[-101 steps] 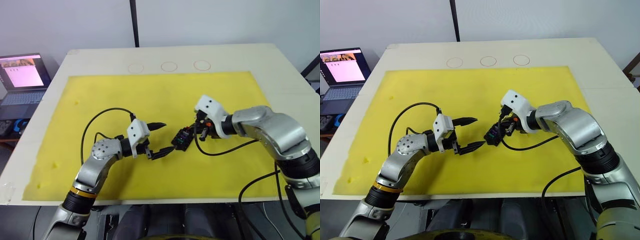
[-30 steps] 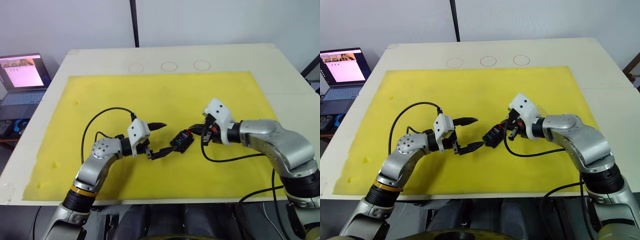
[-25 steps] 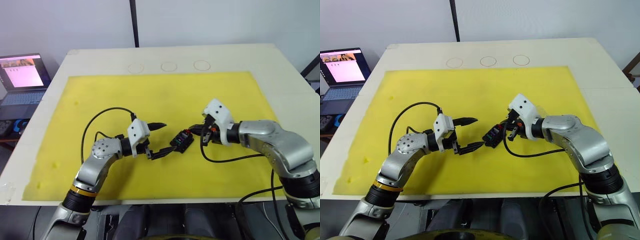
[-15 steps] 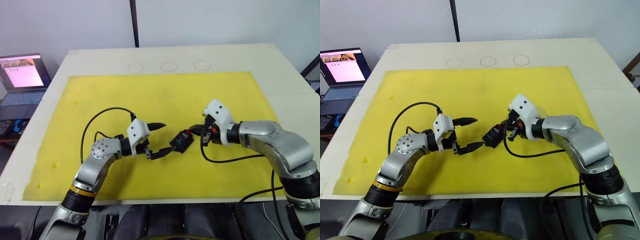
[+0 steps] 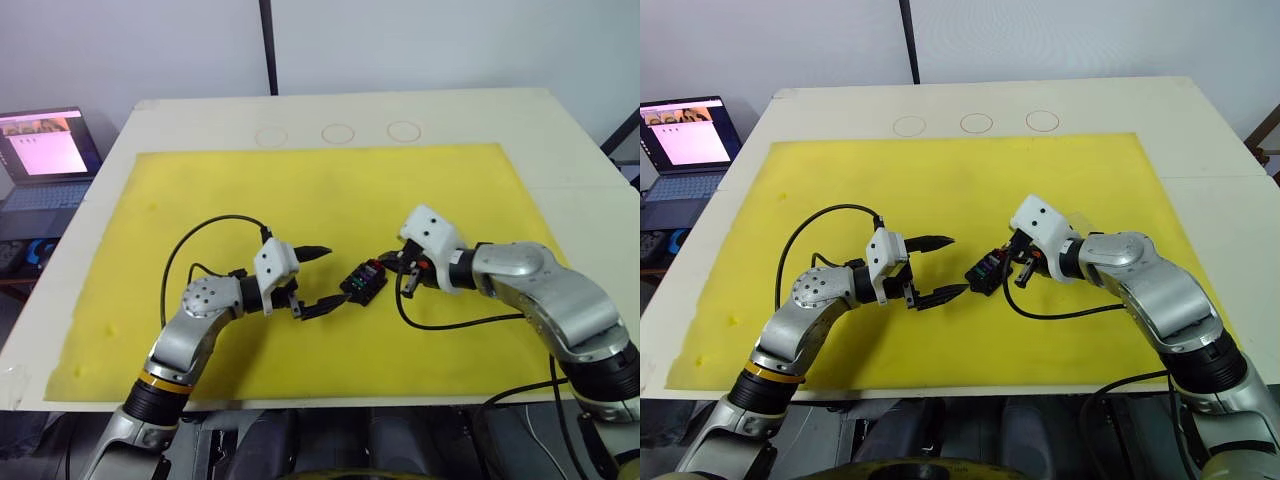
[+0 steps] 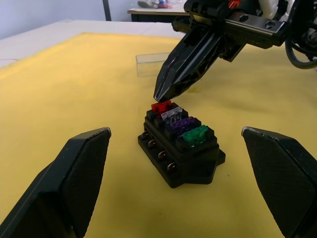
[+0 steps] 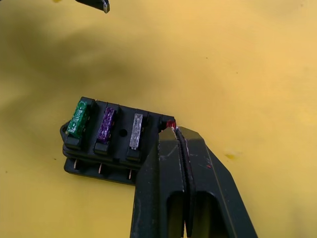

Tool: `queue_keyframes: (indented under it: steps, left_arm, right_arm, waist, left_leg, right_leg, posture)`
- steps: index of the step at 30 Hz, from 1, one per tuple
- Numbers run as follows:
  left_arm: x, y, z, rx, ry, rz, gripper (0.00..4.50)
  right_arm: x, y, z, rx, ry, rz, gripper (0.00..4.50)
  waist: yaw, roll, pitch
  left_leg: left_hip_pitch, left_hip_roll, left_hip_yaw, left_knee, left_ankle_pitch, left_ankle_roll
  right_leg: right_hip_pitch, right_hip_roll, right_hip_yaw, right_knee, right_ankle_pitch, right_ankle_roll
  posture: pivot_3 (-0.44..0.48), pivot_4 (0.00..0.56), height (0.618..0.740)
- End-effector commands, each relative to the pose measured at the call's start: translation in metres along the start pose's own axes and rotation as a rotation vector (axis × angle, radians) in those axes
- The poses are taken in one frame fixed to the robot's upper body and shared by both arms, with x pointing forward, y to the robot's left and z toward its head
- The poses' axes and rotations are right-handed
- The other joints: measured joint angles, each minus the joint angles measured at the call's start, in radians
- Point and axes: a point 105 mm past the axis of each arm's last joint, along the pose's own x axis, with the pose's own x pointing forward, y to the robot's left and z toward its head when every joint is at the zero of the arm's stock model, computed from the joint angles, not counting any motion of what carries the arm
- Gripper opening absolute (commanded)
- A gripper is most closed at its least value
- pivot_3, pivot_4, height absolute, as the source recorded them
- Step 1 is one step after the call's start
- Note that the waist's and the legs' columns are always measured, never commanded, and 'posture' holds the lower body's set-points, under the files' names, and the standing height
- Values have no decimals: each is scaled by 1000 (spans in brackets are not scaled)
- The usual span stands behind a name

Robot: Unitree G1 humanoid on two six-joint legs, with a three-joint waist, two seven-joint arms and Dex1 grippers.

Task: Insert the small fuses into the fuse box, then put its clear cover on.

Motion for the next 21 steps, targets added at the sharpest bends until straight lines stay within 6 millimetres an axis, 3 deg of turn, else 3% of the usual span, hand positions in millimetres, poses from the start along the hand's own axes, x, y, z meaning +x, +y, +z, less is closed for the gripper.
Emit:
queue_keyframes:
  steps: [1, 10, 14, 17, 19, 21]
  left_arm:
    - [-1, -1, 8, 28, -22, 2, 4500]
    - [-4, -2, 10, 29, -24, 11, 4500]
    - [-7, -3, 11, 29, -22, 12, 4500]
    - [-13, -2, 11, 34, -13, 7, 4500]
    - [-23, 7, 13, 49, -14, 29, 4500]
    - [-35, 18, 16, 54, -10, 50, 4500]
  right_arm:
    - [6, 12, -10, 16, 43, 56, 21]
    - [11, 20, -15, -7, 61, 92, 21]
    - [7, 13, -8, -15, 7, 53, 21]
    - [-5, 0, 6, -13, -80, -10, 21]
    - [-22, -12, 26, 88, -208, -64, 21]
    - [-41, -15, 38, 77, -285, -97, 21]
  waist:
    - [0, 0, 0]
    - [-1, -1, -1]
    - [-1, -1, -1]
    - [0, -1, -1]
    - [-1, -2, -1]
    - [0, -1, 0]
  left_leg:
    - [0, 0, 0, 0, 0, 0]
    - [1, 0, 0, 0, 0, 0]
    - [1, 0, 0, 0, 0, 0]
    - [1, 0, 0, 0, 0, 0]
    - [1, 0, 0, 0, 0, 0]
    - [0, 0, 0, 0, 0, 0]
  right_leg:
    - [0, 0, 0, 0, 0, 0]
    - [1, 0, 0, 0, 0, 0]
    - [1, 0, 0, 0, 0, 0]
    - [1, 0, 0, 0, 0, 0]
    - [1, 0, 0, 0, 0, 0]
    - [-1, 0, 0, 0, 0, 0]
  posture:
    - [0, 150, 740]
    - [0, 150, 740]
    - [0, 150, 740]
    - [0, 150, 740]
    - [0, 150, 740]
    - [0, 150, 740]
